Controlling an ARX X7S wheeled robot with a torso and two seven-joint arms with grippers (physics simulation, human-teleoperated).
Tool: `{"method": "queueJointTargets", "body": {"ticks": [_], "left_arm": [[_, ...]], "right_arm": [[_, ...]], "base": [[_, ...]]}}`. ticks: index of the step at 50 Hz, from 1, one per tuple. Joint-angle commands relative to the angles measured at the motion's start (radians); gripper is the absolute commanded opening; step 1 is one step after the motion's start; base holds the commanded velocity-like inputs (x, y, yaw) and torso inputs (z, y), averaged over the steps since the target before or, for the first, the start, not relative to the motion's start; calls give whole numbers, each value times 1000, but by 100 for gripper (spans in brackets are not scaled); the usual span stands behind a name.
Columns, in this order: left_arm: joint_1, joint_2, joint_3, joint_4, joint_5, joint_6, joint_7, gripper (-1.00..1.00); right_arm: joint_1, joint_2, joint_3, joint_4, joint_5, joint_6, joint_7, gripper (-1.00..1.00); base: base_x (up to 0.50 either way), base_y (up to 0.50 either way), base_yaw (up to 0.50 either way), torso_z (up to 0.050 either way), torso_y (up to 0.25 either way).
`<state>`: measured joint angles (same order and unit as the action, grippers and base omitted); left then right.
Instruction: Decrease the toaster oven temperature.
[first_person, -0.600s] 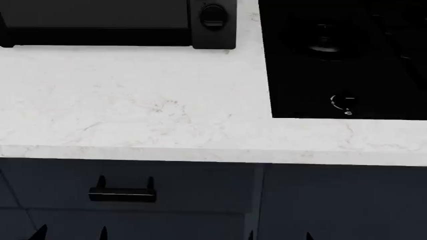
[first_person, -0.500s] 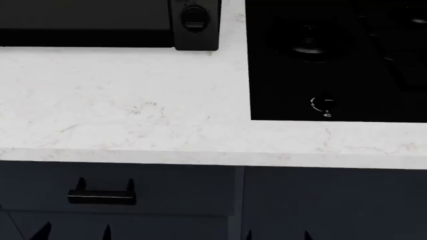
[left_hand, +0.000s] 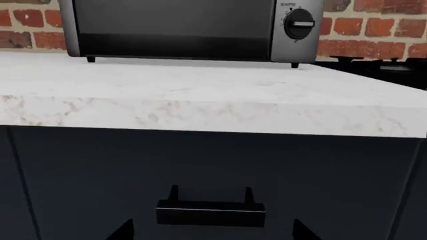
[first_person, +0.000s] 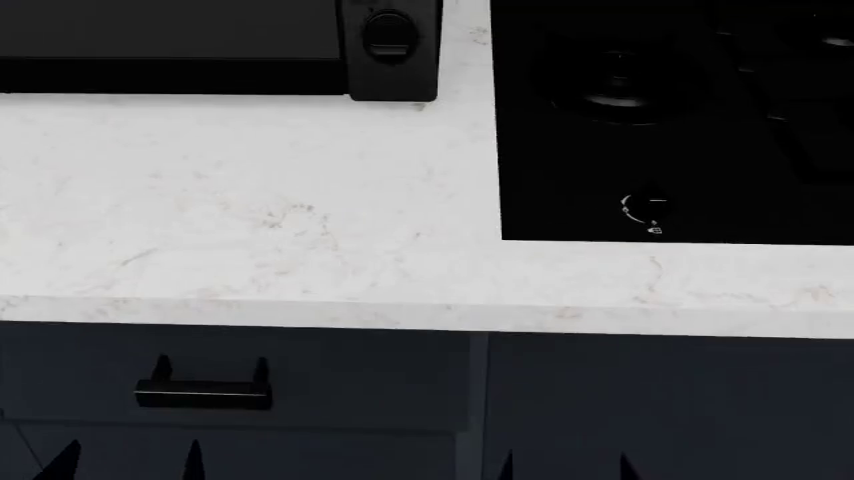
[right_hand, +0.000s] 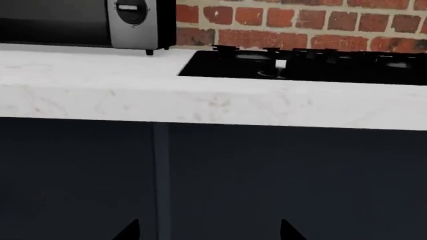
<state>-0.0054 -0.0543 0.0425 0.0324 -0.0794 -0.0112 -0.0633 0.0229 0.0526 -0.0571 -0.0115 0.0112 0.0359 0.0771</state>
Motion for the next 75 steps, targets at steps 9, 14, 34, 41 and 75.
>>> {"method": "queueJointTargets", "body": {"ticks": [9, 14, 34, 41, 75], "left_arm": [[-3, 1, 3, 3, 30, -24, -23, 100], [-14, -27, -48, 383, -33, -299, -52, 100], [-546, -90, 120, 937, 151, -1048, -147, 100], [-523, -102, 97, 939, 123, -1010, -121, 100], [-439, -147, 132, 873, 123, -799, -158, 100]], "right_arm": [[-23, 3, -1, 9, -12, -91, 33, 100], [-34, 50, 5, -286, -59, 18, 48, 100], [301, 75, -71, -913, -208, 333, -54, 100], [311, 77, -64, -925, -144, 347, -72, 100], [332, 106, -75, -905, -78, 361, -52, 100]], "base": [[0, 0, 0, 0, 0], [0, 0, 0, 0, 0], [0, 0, 0, 0, 0], [0, 0, 0, 0, 0], [0, -393, 0, 0, 0]]}}
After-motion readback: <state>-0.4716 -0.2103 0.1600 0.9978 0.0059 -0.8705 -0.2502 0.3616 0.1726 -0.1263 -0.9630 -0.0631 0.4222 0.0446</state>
